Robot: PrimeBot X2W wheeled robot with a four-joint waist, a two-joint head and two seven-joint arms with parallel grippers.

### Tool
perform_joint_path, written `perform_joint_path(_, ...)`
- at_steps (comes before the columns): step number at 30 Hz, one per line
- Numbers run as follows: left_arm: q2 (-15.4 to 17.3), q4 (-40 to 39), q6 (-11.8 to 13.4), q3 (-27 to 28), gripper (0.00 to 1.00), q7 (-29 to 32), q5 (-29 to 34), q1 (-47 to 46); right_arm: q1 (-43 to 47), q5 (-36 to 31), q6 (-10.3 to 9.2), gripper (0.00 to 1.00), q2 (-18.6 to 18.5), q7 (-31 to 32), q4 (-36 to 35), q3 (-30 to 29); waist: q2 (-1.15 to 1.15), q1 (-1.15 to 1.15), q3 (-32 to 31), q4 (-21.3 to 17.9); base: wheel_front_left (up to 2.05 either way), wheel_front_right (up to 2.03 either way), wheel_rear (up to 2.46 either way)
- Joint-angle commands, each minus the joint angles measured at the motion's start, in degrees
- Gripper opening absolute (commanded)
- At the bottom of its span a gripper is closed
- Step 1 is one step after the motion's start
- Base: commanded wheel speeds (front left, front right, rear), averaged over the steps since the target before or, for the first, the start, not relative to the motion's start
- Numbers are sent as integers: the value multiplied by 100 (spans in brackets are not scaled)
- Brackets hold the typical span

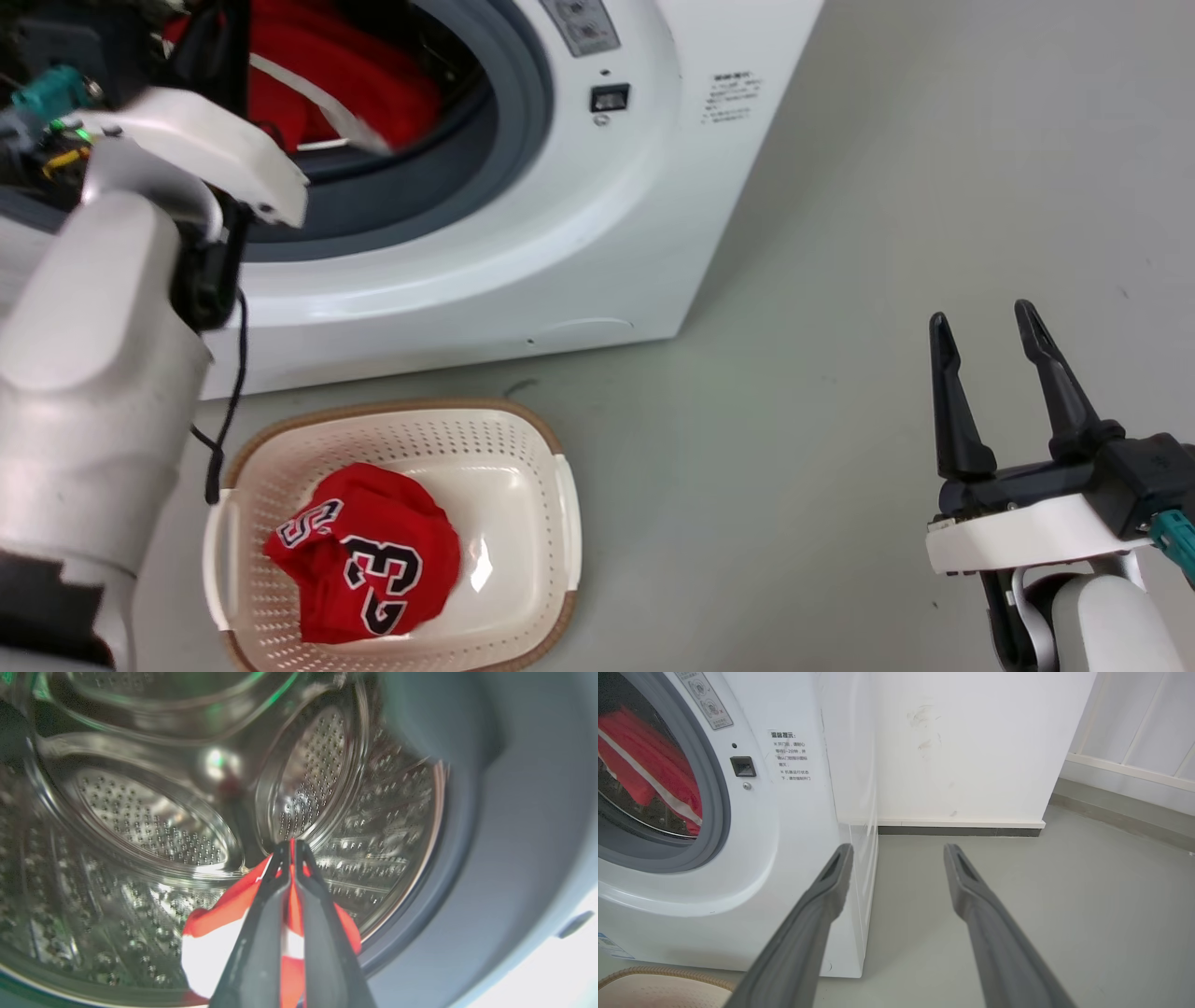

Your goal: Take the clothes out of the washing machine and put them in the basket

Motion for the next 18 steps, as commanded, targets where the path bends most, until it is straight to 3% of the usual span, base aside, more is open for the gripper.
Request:
perform_joint_path(1,-39,-165,43,112,0,-30,110,272,64,-47,-6,100,3,-11,14,-4,0,1,-279,251,0,0,0)
perform_joint_path(9,-417,-1855,40,1097,0,-27,960,1607,278,-156,-6,100,3,-11,93,-67,0,1,-735,593,0,0,0)
perform_joint_path(14,-718,-2861,-92,1607,0,-28,1368,2278,365,-168,-6,100,3,-11,135,-74,0,1,-907,750,0,0,0)
perform_joint_path(15,-876,-3431,-194,1774,0,-28,1557,2612,416,-172,-6,100,3,-11,146,-107,0,1,-962,852,0,0,0)
perform_joint_path(18,-996,-3822,-295,1791,0,-28,1657,2934,456,-177,-6,100,3,-11,162,-142,0,1,-1009,938,0,0,0)
